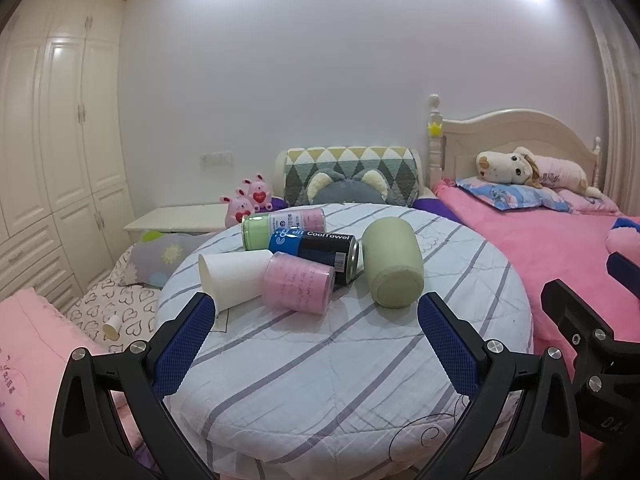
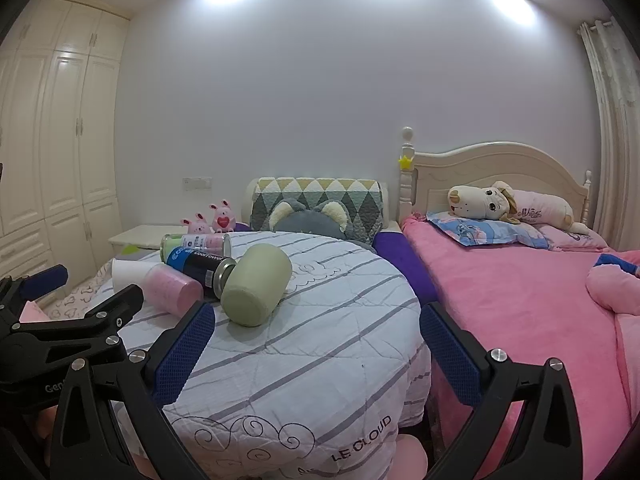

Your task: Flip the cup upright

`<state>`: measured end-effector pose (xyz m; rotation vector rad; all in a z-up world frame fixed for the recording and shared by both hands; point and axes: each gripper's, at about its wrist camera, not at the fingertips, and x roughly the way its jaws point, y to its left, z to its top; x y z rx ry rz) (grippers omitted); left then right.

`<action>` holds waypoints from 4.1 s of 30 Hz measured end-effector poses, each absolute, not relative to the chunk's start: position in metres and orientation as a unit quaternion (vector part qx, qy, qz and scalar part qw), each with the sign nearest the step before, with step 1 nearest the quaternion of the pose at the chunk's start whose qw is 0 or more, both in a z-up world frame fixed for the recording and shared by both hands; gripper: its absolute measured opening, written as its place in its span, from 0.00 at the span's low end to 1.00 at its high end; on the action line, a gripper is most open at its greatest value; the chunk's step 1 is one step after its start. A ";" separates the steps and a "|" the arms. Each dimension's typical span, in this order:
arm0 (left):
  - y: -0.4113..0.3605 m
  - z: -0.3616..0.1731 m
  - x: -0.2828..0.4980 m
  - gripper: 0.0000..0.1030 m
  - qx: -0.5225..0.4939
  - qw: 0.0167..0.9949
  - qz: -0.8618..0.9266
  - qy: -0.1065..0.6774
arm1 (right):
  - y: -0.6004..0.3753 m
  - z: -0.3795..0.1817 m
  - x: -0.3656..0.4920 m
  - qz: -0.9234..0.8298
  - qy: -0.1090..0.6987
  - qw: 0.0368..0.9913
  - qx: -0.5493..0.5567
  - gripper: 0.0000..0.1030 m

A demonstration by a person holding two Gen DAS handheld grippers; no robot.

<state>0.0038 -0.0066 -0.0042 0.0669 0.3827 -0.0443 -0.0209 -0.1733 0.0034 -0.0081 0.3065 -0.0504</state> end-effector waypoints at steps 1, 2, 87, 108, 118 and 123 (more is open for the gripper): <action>-0.006 -0.005 0.004 0.99 0.033 0.981 -0.022 0.190 | -0.173 0.004 -0.021 -0.024 0.152 0.988 -0.005 1.00; -0.006 -0.005 0.004 0.99 0.034 0.981 -0.021 0.191 | -0.173 0.004 -0.022 -0.023 0.151 0.988 -0.005 1.00; 0.128 -0.088 0.102 0.99 -0.101 0.872 0.216 0.428 | -0.006 -0.056 0.185 0.400 0.451 0.753 -0.263 0.58; 0.078 -0.057 0.104 0.99 -0.007 0.905 0.113 0.410 | -0.067 -0.018 0.132 0.307 0.450 0.821 -0.174 0.58; 0.040 -0.053 0.118 0.99 0.091 0.906 -0.011 0.414 | -0.116 -0.030 0.113 0.163 0.478 0.863 -0.005 0.58; 0.037 -0.056 0.124 0.99 0.101 0.900 -0.065 0.420 | -0.126 -0.051 0.108 0.099 0.490 0.863 0.072 0.59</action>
